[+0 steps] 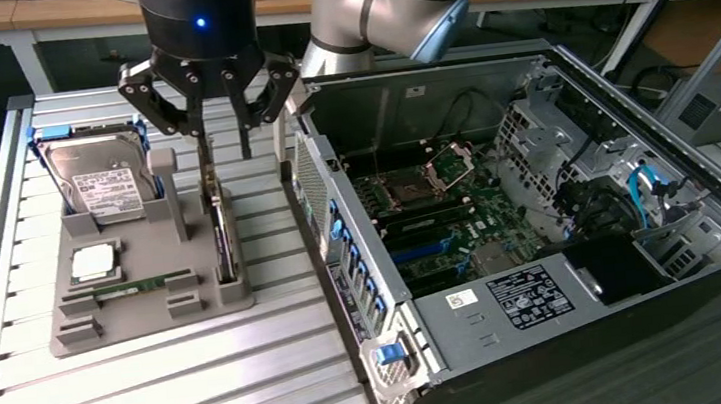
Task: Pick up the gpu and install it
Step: 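Pick up the gpu and move the gpu toward the slot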
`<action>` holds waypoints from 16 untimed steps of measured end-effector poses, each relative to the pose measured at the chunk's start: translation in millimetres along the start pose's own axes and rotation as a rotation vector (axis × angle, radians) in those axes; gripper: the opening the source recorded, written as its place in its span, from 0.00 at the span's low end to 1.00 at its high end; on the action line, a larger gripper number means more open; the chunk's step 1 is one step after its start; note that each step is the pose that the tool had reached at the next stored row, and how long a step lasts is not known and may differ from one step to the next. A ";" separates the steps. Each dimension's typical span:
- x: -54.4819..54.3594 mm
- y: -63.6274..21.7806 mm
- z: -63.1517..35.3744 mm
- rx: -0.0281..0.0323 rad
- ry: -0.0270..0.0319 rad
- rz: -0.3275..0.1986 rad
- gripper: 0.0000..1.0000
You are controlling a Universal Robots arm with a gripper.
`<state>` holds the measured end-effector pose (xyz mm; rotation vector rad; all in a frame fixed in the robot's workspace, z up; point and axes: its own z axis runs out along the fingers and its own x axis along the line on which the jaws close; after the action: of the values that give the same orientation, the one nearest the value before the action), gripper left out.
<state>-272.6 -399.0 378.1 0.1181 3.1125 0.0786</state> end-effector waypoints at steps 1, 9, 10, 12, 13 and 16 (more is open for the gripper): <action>0.2 0.0 0.3 0.0000 0.0000 0.000 0.42; 1.7 -0.2 1.9 -0.0001 -0.0001 0.000 0.42; 1.7 -0.2 2.1 -0.0001 -0.0001 0.000 0.42; 1.8 -0.2 2.2 0.0000 -0.0001 0.000 0.42; 1.8 -0.2 2.4 -0.0001 -0.0001 0.000 0.42; 2.2 -0.3 2.8 -0.0002 -0.0003 0.000 0.42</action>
<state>-274.8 -398.9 375.3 0.1182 3.1122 0.0789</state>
